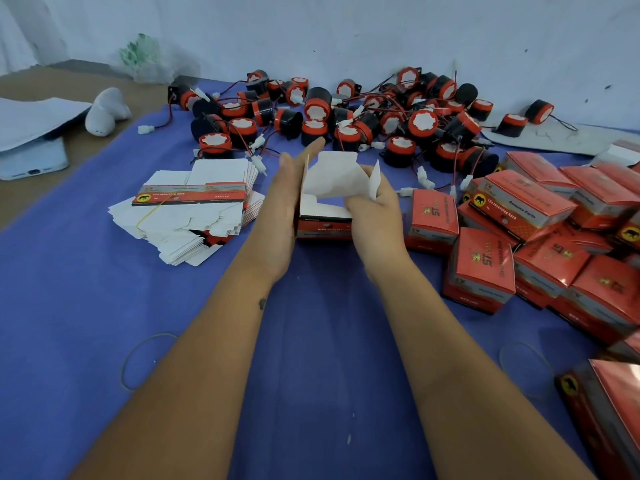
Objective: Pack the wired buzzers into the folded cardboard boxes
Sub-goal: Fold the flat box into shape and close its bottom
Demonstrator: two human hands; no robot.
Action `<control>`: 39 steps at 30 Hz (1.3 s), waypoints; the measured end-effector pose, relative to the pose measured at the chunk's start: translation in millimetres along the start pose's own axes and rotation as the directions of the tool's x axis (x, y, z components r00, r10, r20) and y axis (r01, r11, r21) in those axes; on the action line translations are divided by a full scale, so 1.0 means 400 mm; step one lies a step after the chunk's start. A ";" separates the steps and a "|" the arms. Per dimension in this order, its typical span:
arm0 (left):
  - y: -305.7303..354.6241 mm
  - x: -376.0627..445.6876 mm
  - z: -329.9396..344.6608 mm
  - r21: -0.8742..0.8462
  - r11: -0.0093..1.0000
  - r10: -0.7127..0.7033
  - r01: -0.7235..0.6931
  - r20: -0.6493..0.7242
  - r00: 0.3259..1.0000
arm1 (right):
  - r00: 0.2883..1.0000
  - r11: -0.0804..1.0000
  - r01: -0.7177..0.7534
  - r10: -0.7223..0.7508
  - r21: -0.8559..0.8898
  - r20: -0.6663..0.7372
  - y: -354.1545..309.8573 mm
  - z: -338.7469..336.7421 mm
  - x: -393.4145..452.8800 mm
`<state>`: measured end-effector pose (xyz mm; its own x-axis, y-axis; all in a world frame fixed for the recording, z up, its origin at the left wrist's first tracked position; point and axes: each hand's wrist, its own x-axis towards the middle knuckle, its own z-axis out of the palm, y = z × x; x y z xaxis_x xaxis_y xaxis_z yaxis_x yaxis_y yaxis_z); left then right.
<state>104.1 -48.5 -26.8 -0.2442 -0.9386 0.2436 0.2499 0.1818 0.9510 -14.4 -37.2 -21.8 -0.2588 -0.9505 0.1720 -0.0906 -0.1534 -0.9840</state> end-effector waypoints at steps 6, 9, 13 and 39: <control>-0.009 -0.009 0.003 0.149 0.988 0.028 -0.028 0.001 1.000 | 0.999 0.998 0.006 -0.009 0.063 0.045 -0.002 -0.004 -0.005; -0.003 -0.012 0.003 0.099 0.994 0.037 -0.038 0.008 0.999 | 0.996 0.994 -0.006 -0.004 0.109 0.086 -0.006 -0.007 -0.005; -0.002 -0.016 0.000 0.058 0.998 0.030 -0.032 0.048 0.998 | 0.999 0.985 -0.039 0.033 0.166 0.037 -0.006 -0.002 -0.006; -0.014 0.013 -0.021 0.038 0.999 0.027 -0.019 -0.216 0.976 | 0.946 0.856 -0.196 0.037 0.479 0.321 0.005 -0.001 0.000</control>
<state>109.1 -56.8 -32.5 -0.0293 -0.9745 0.2224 0.2192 0.2108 0.9526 -15.0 -37.3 -23.7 0.0606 -0.9919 0.1119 0.4335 -0.0748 -0.8980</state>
